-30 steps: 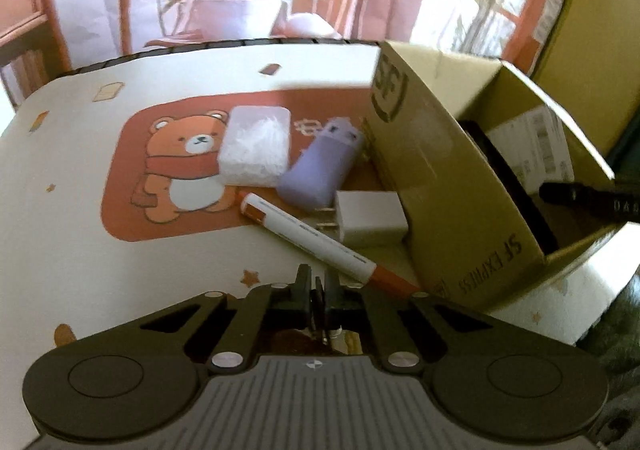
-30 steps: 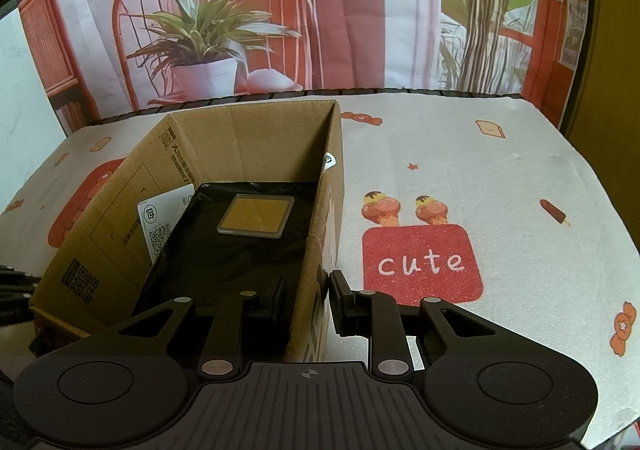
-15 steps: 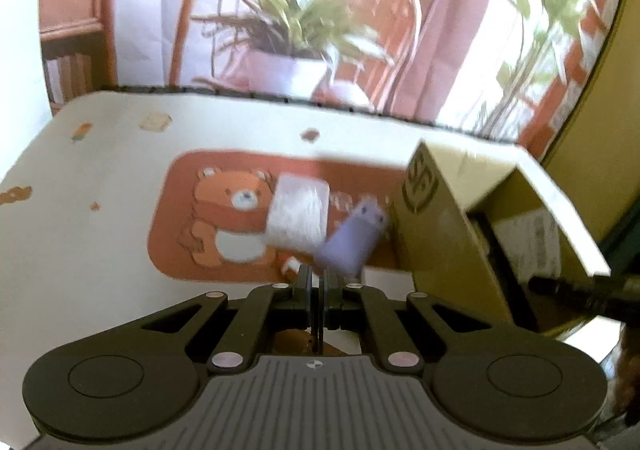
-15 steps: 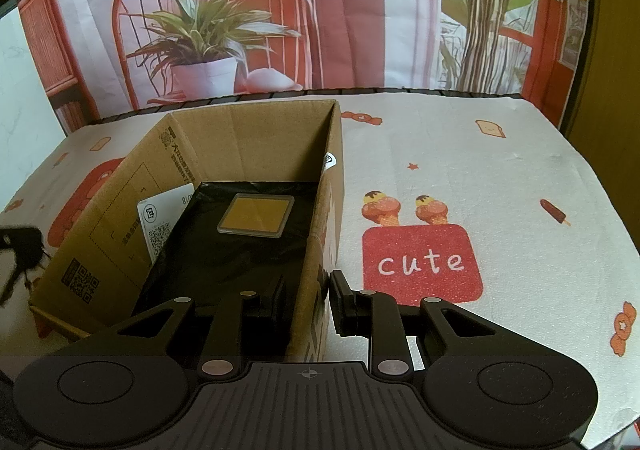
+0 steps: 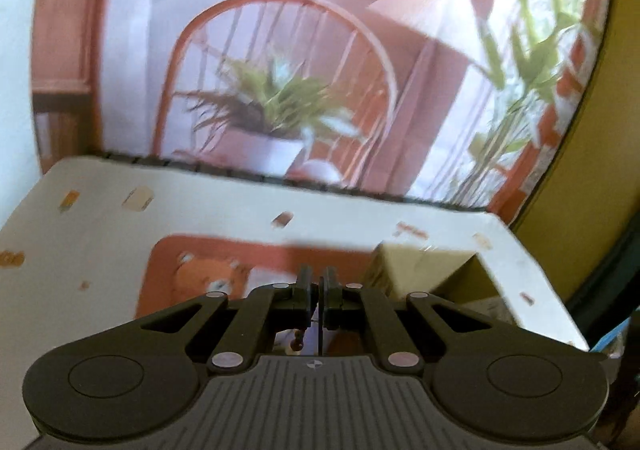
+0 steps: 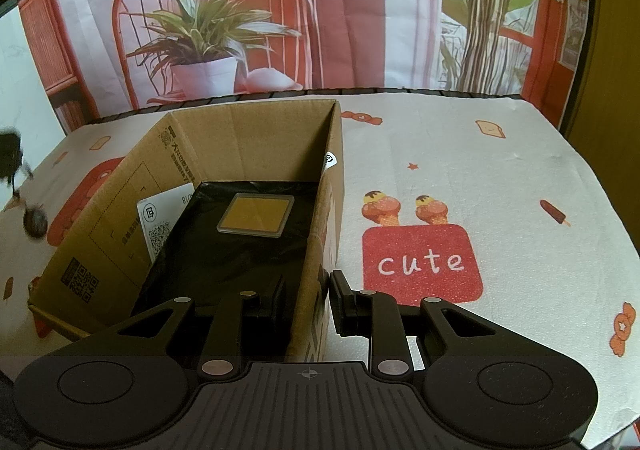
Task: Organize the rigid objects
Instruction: 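Lift the keys, carry them over the box, open the left gripper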
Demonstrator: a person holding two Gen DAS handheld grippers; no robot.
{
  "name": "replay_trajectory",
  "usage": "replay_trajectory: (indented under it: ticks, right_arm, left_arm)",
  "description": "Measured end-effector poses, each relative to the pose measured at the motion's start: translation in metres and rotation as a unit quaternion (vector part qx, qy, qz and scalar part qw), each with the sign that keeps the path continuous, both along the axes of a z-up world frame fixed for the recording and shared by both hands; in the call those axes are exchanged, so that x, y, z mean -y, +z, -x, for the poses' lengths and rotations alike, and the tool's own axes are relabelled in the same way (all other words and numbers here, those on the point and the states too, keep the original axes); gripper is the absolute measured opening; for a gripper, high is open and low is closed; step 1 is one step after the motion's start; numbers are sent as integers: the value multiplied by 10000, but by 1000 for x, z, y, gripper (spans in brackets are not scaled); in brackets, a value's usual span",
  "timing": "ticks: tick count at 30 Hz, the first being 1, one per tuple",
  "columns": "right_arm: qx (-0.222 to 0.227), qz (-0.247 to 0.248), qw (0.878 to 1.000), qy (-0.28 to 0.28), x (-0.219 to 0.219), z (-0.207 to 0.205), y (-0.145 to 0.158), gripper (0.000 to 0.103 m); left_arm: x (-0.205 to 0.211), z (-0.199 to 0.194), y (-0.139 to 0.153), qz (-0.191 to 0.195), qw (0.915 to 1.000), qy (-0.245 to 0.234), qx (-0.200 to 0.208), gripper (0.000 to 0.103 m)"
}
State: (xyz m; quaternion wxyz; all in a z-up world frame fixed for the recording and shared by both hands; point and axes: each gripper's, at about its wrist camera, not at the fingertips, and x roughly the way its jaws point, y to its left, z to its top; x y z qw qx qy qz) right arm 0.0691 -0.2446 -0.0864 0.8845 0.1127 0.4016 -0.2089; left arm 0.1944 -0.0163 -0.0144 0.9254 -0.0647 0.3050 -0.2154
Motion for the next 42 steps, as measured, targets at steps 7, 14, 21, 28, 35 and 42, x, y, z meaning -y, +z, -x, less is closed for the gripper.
replay_trajectory:
  ticks: [7,14,21,28,35,42]
  right_arm:
    - [2,-6,10000,0,0,0,0,23]
    - [2,-3,10000,3,0,0,0,23]
    - [1,-3,10000,2,0,0,0,23]
    - [1,-3,10000,3,0,0,0,23]
    - [5,-7,10000,6,0,0,-1,23]
    - [-2,-7,10000,6,-1,0,-2,23]
  left_arm:
    - [44,-6,25,266,9980,-512,244,6]
    - [94,-7,19,447,9934,-1047,163,6]
    - [119,-10,-22,433,9885,-1414,-332,6]
    - [130,-17,-59,6,9872,-1407,-754,6]
    - [132,-21,-62,-268,9865,-1461,-687,5]
    - [128,-21,-59,-383,9874,-1375,-675,7]
